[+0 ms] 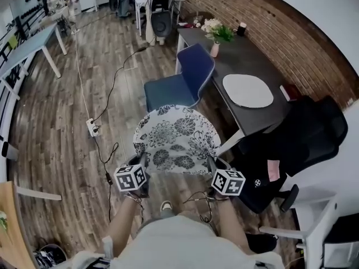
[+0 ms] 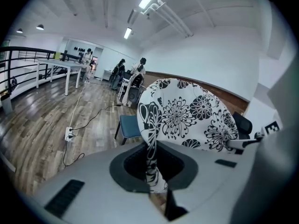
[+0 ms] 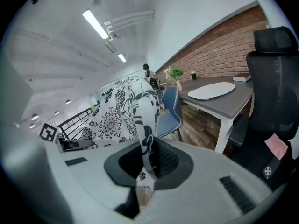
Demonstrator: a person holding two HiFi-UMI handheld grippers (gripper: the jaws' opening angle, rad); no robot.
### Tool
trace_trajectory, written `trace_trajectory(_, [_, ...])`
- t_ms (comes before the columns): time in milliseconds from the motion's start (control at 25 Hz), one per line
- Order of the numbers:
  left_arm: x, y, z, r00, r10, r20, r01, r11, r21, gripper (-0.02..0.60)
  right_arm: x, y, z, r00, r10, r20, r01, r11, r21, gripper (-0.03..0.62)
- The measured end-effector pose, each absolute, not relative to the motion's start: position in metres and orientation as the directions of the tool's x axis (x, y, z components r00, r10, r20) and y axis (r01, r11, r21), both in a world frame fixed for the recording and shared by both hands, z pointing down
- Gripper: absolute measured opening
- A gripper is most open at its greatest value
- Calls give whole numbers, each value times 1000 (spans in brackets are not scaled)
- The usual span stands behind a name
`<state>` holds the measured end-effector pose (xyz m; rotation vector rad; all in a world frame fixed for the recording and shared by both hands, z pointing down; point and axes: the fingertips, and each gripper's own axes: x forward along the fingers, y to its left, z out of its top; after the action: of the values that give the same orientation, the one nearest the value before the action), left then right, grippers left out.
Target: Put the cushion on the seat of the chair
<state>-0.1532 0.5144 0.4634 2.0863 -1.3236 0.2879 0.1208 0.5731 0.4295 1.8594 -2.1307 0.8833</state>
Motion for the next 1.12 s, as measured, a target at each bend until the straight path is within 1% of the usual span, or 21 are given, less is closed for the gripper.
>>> trace_trajectory(240, [-146,509,473,487,-704,517,-865,-305,399,21,128,568,440,-198,-835,513,-933,0,-361,28])
trace_trajectory(560, [-149,478,481,469,-705,532,-872,-275,405,20,128,533,447,-209,-823,529,-934,8,-357,28])
trace_trajectory(1120, [-119,360,467,420,-746,516,-893,-238,383,21,166,399,442,-243,-820,518,-931,47,-363,28])
